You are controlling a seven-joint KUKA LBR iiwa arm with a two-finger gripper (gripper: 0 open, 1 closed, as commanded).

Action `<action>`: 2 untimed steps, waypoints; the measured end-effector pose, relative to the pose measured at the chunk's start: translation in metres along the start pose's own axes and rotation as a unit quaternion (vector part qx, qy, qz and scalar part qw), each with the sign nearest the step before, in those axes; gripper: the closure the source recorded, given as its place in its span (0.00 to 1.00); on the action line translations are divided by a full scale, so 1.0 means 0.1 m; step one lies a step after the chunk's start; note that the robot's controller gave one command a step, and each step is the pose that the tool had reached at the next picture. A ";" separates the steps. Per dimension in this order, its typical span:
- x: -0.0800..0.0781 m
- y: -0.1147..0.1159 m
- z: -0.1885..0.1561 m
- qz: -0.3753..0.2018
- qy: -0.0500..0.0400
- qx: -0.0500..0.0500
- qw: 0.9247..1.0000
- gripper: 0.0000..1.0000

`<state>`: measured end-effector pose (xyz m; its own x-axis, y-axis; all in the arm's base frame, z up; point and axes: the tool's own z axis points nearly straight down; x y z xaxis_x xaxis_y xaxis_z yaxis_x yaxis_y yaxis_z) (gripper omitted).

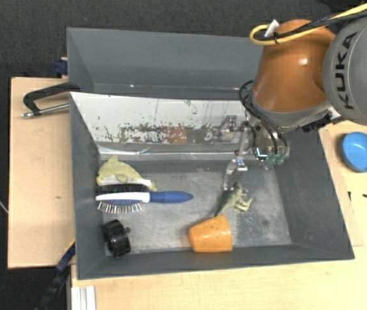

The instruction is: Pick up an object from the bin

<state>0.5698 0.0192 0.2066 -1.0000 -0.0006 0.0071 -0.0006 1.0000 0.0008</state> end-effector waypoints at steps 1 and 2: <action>0.23 0.37 1.35 0.078 -0.007 -0.001 0.997 0.00; 0.21 0.37 1.32 0.077 -0.010 -0.002 0.997 1.00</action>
Offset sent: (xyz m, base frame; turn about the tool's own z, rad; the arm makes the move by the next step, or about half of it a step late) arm -0.0264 0.0354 -0.1366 0.1547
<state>0.5478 0.0562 0.0749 -0.9881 0.1534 -0.0116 0.1533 0.9882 0.0050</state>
